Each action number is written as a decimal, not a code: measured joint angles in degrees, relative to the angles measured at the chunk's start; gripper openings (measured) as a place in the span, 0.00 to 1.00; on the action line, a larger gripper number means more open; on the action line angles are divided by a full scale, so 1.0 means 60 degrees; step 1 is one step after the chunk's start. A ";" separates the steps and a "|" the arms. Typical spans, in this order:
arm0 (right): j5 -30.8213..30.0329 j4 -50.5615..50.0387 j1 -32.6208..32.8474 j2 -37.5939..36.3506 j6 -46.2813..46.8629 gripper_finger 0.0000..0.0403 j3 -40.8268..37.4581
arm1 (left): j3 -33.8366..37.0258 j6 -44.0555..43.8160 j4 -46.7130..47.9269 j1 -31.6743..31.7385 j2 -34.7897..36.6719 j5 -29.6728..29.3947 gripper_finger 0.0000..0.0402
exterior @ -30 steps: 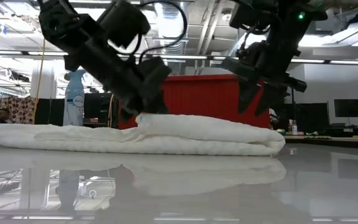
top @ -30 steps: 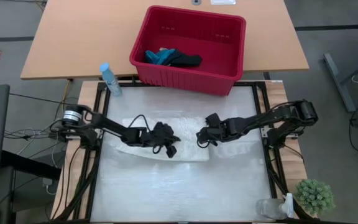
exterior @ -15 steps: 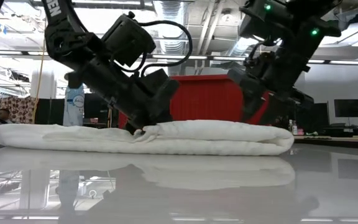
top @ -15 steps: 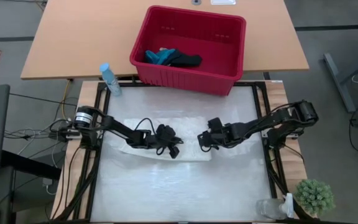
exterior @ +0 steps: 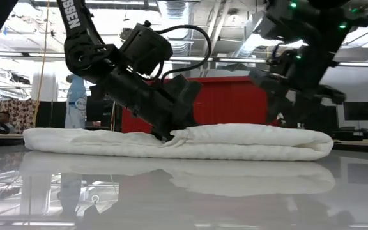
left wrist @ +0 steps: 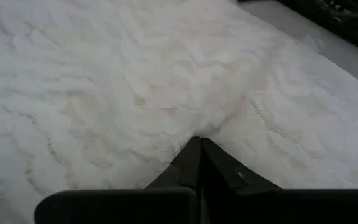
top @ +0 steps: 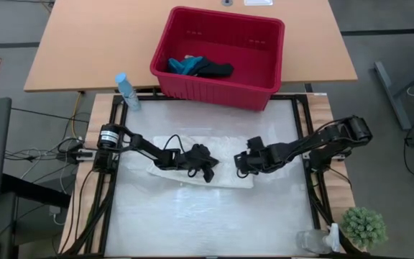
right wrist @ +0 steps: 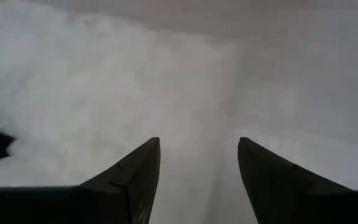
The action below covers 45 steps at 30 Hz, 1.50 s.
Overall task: Fold Laundry from Bin
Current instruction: Fold the white shirt
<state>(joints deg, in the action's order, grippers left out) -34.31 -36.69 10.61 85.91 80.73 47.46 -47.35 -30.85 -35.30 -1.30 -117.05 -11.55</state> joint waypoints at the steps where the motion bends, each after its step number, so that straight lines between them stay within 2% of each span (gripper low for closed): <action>1: -0.0203 -0.0356 0.0121 0.0000 0.0523 0.59 0.0000 | -0.0003 -0.0004 0.0005 0.0003 0.0000 0.0022 0.00; 6: -0.0482 -0.1162 0.0603 0.0098 0.2354 0.59 -0.0006 | 0.0007 0.0094 -0.0053 0.0011 0.0000 -0.0070 0.00; 10: -0.1510 -0.1072 0.1000 0.0095 0.3094 0.59 0.0004 | 0.0007 0.0059 -0.0042 0.0011 0.0000 -0.0068 0.00; 12: -0.1708 -0.1111 0.1118 0.0095 0.3338 0.59 0.0004 | 0.0007 0.0056 -0.0042 0.0009 0.0000 -0.0066 0.00; 27: -0.1243 -0.0417 0.1023 0.1571 0.4133 0.59 0.0004 | 0.0018 0.0040 -0.0049 0.0003 0.0000 -0.0027 0.00; 35: -0.0950 0.0742 0.0940 0.2690 0.4211 0.59 0.0028 | 0.0022 0.0047 -0.0049 0.0003 0.0000 0.0015 0.00; 39: -0.0815 0.1062 0.0920 0.2987 0.4261 0.50 0.0025 | 0.0026 0.0051 -0.0049 0.0003 0.0000 0.0045 0.00; 45: -0.0735 0.1261 0.0907 0.3005 0.4098 0.14 0.0036 | 0.0026 0.0058 -0.0057 0.0003 0.0000 0.0054 0.00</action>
<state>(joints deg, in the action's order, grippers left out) -38.72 -29.12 16.05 103.94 105.32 47.68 -47.20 -30.50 -35.64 -1.28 -117.05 -11.22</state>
